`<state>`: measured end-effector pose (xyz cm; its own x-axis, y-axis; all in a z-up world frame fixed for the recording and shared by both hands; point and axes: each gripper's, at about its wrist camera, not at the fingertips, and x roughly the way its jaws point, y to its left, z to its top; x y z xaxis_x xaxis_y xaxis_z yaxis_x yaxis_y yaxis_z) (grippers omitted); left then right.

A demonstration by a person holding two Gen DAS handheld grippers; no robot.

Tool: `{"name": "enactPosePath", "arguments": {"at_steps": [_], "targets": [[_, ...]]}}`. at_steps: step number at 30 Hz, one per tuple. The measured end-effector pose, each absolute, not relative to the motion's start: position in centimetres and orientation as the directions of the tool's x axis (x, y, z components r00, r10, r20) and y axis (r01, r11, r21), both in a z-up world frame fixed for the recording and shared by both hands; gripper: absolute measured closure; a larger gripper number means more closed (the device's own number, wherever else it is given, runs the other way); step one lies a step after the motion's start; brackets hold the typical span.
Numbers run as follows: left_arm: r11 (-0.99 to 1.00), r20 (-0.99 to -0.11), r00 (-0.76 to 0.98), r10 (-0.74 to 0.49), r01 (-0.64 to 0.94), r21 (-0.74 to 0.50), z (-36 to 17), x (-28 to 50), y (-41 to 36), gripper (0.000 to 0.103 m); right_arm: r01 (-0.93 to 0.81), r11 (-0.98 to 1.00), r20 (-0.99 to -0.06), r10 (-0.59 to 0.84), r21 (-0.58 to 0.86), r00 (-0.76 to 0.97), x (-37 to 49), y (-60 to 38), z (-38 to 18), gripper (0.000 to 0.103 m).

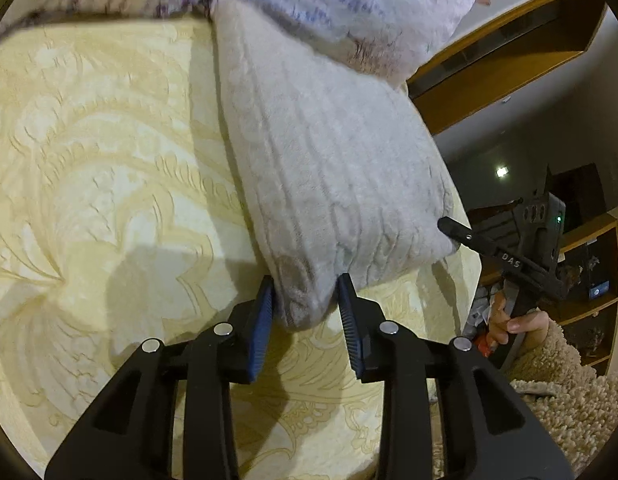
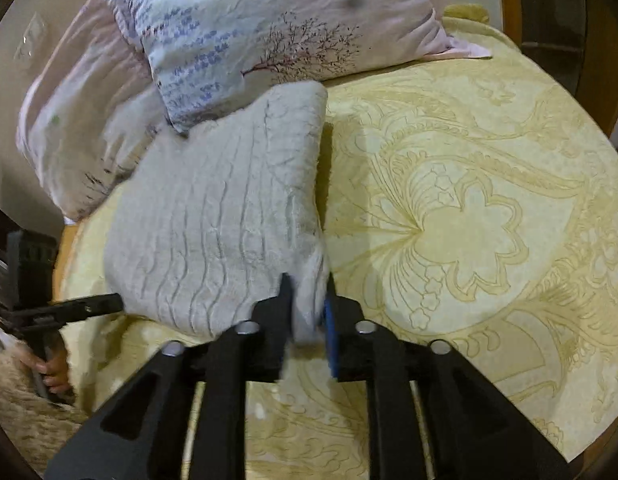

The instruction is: Fold small clothes

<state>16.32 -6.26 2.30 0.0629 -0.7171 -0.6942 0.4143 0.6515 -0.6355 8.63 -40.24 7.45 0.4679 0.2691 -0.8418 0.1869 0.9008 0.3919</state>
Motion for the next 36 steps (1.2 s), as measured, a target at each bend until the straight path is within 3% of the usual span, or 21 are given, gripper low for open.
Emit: {"name": "enactPosePath", "arguments": {"at_steps": [1, 2, 4, 8, 18, 21, 22, 23, 24, 25, 26, 29, 33, 36], "targets": [[0.644, -0.683, 0.075, -0.727, 0.418, -0.641, 2.8, 16.5, -5.9, 0.056, 0.203, 0.881, -0.822, 0.284, 0.427, 0.494, 8.9, -41.0, 8.0, 0.062], [0.639, -0.667, 0.099, -0.738, 0.420, -0.644, 3.5, 16.7, -5.5, 0.031, 0.216, 0.860, -0.802, 0.300, 0.461, 0.517, 9.2, -41.7, 8.5, 0.051], [0.632, -0.638, 0.149, -0.756, 0.424, -0.649, 4.8, 17.6, -5.1, 0.012, 0.256, 0.809, -0.764, 0.323, 0.529, 0.558, 10.5, -43.2, 9.0, 0.043], [0.672, -0.652, 0.208, -0.729, 0.398, -0.624, 5.9, 21.5, -5.8, 0.012, 0.321, 0.733, -0.750, 0.375, 0.600, 0.545, 15.2, -44.7, 8.2, 0.043], [0.736, -0.697, 0.237, -0.677, 0.248, -0.630, 3.9, 31.8, -8.8, 0.013, 0.359, 0.722, -0.792, 0.435, 0.591, 0.429, 23.1, -44.6, 4.4, 0.045], [0.703, -0.668, 0.220, -0.711, 0.197, -0.683, 3.0, 33.9, -9.3, 0.020, 0.352, 0.718, -0.789, 0.459, 0.600, 0.408, 23.8, -44.1, 3.4, 0.052], [0.697, -0.665, 0.210, -0.717, 0.186, -0.693, 2.7, 34.4, -9.5, 0.025, 0.349, 0.716, -0.786, 0.467, 0.605, 0.405, 24.0, -43.8, 3.1, 0.060], [0.692, -0.663, 0.201, -0.721, 0.182, -0.698, 2.4, 34.5, -9.6, 0.033, 0.343, 0.715, -0.782, 0.471, 0.610, 0.408, 24.2, -43.6, 2.9, 0.072], [0.688, -0.662, 0.189, -0.725, 0.181, -0.703, 2.1, 34.8, -9.9, 0.039, 0.332, 0.721, -0.780, 0.466, 0.609, 0.418, 24.2, -43.4, 3.0, 0.077], [0.688, -0.664, 0.182, -0.726, 0.185, -0.702, 1.9, 34.9, -10.2, 0.054, 0.309, 0.733, -0.774, 0.454, 0.606, 0.442, 24.1, -43.2, 3.4, 0.088], [0.692, -0.669, 0.179, -0.722, 0.192, -0.696, 1.9, 34.9, -10.4, 0.069, 0.293, 0.741, -0.768, 0.444, 0.604, 0.461, 24.0, -43.1, 3.9, 0.092], [0.704, -0.675, 0.200, -0.710, 0.229, -0.672, 2.4, 34.6, -10.4, 0.091, 0.246, 0.747, -0.733, 0.432, 0.617, 0.525, 23.5, -43.1, 5.6, 0.094], [0.678, -0.636, 0.238, -0.735, 0.274, -0.682, 3.6, 34.1, -10.0, 0.095, 0.168, 0.757, -0.657, 0.408, 0.632, 0.634, 22.2, -43.0, 8.0, 0.094], [0.717, -0.673, 0.249, -0.696, 0.278, -0.639, 3.4, 34.0, -10.0, 0.095, 0.221, 0.803, -0.738, 0.350, 0.553, 0.577, 22.6, -43.1, 6.7, 0.094]]}}
